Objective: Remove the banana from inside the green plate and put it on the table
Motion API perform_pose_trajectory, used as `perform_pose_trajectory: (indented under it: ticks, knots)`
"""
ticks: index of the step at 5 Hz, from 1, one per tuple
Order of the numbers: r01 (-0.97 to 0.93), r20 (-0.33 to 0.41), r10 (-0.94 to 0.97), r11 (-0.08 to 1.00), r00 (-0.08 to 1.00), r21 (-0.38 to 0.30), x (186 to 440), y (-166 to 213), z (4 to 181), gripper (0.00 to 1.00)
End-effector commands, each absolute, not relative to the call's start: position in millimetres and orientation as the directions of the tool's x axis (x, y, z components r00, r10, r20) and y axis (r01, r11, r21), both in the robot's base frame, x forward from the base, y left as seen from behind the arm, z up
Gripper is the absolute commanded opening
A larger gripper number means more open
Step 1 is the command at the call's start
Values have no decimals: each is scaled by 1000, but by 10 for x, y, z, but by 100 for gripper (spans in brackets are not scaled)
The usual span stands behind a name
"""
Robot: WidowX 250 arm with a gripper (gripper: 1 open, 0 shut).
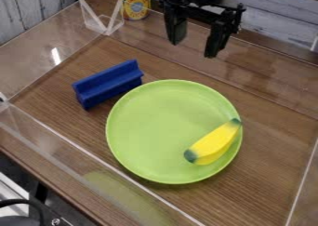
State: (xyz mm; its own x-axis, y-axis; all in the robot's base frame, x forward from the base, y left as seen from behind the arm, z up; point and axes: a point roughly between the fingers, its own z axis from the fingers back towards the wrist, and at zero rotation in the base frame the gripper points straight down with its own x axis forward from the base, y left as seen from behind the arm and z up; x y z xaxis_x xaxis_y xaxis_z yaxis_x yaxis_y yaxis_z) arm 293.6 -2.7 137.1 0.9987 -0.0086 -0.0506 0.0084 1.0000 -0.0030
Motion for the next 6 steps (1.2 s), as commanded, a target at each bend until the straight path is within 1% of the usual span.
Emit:
perform_pose_trajectory:
  ticks: [1,2,3,4,6]
  knots:
    - [22,-66,-23,1000,998,-7,2847,-111,1301,100]
    - [59,-64,-60,998,996,-17,2662,-295,1216,100]
    - [82,-38,-83,996,996,-21,2540,-456,1123,100]
    - [110,-19,-111,994,994,-27,2476,-577,1018,100]
    - [139,19,-138,990,990,-37,2472,-682,796,100]
